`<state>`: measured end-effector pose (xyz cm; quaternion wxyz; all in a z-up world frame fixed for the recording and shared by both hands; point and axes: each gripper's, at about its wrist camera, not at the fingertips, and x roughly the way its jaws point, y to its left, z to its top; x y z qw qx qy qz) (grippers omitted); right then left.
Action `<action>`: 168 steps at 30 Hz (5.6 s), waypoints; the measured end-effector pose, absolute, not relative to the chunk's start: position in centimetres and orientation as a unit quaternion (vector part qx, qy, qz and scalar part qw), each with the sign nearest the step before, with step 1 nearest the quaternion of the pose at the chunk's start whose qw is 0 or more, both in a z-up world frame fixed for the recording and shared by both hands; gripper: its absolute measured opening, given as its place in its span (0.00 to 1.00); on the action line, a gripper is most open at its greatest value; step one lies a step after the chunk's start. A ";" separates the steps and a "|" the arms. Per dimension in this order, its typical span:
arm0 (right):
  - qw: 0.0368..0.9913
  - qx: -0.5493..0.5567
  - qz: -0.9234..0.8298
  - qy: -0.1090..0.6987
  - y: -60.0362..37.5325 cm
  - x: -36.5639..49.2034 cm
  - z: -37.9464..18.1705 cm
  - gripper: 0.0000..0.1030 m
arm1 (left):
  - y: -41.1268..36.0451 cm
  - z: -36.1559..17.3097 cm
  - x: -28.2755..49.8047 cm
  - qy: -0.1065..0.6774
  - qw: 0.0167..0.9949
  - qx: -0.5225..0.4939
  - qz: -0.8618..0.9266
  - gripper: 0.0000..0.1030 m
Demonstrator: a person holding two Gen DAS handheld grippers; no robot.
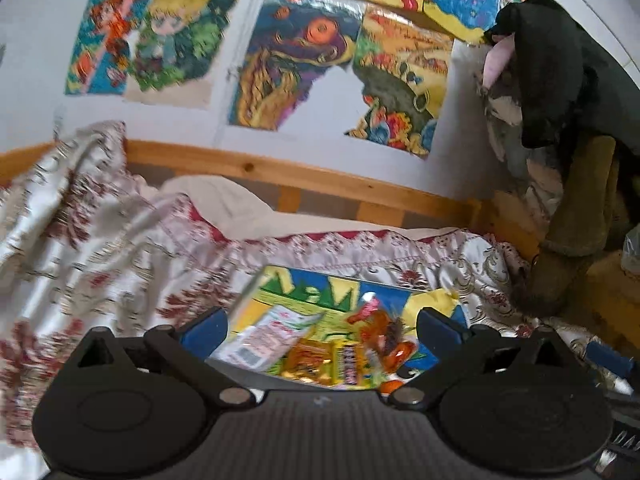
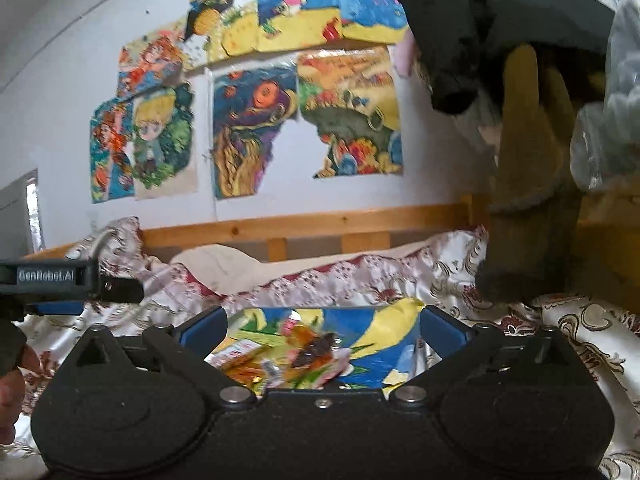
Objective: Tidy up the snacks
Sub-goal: 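Lift both tools and move them back toward the remaining snacks, then grasp the green stick with the left tool while the right tool grasps the rice cracker bag, then carry the green stick and rice cracker bag over the tray and open both tools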
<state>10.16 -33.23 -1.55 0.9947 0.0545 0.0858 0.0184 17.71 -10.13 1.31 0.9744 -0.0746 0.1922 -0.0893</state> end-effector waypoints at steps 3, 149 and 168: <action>0.996 0.051 0.022 0.074 -32.1 8.3 -0.9 0.99 | -8.7 1.3 15.4 0.170 0.982 -0.054 -0.064 1.00; 0.952 -0.064 0.195 0.227 -20.6 14.8 -9.3 0.17 | -5.8 -10.4 19.4 0.427 0.901 0.031 -0.073 0.18; 0.985 -0.005 0.093 0.143 -28.0 14.7 -5.3 0.17 | -12.1 -5.8 19.4 0.379 0.916 -0.011 -0.133 0.18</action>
